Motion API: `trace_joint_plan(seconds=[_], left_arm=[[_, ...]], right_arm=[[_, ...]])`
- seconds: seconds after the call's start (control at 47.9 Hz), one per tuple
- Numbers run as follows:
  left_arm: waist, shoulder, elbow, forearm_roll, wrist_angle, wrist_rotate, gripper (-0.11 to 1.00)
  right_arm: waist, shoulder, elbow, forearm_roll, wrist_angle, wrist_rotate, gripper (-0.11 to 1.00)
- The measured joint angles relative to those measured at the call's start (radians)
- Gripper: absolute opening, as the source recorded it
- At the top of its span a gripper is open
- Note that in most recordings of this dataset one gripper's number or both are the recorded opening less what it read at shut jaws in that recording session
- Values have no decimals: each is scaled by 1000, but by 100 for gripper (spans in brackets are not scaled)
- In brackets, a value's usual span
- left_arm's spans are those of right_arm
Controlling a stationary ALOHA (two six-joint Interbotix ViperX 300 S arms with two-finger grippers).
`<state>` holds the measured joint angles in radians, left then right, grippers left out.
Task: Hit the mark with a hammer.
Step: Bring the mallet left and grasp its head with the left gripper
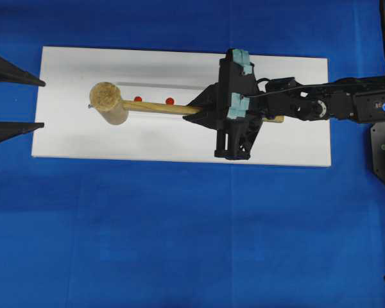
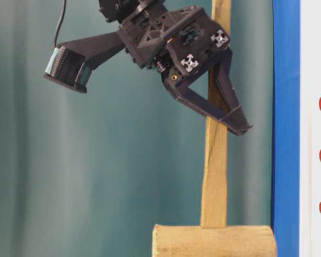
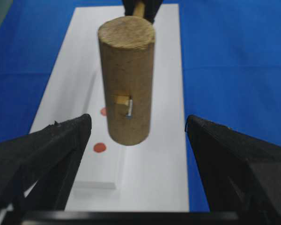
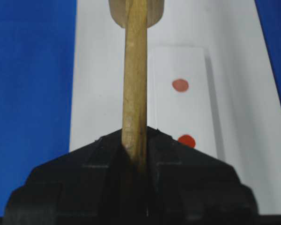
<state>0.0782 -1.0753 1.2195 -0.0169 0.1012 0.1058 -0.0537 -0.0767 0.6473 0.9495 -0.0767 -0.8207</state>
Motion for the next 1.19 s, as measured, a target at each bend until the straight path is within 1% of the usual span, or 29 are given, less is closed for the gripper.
trace_joint_plan(seconds=[0.125, 0.23, 0.355, 0.459, 0.647, 0.898, 1.023, 1.19], left_arm=[[9, 3, 0, 0, -3, 0, 80], [17, 26, 6, -2, -49, -2, 80], [18, 120, 14, 0, -192, -29, 82], [18, 202, 14, -2, -290, -52, 87], [18, 357, -8, 0, -402, -87, 92], [12, 537, -91, -2, -474, -89, 93], [9, 612, -137, 0, -480, -87, 93], [8, 672, -183, -2, -479, -83, 92]], right_arm=[[0, 0, 0, -3, 5, 0, 2], [-2, 0, 0, -3, 6, 0, 2], [0, 0, 0, -5, 5, 2, 2], [-2, 0, 0, -6, 5, 0, 2], [-2, 0, 0, -6, 5, 2, 2], [-2, 0, 0, -6, 5, 0, 2], [-2, 0, 0, -6, 5, 2, 2], [-2, 0, 0, -6, 5, 2, 2]])
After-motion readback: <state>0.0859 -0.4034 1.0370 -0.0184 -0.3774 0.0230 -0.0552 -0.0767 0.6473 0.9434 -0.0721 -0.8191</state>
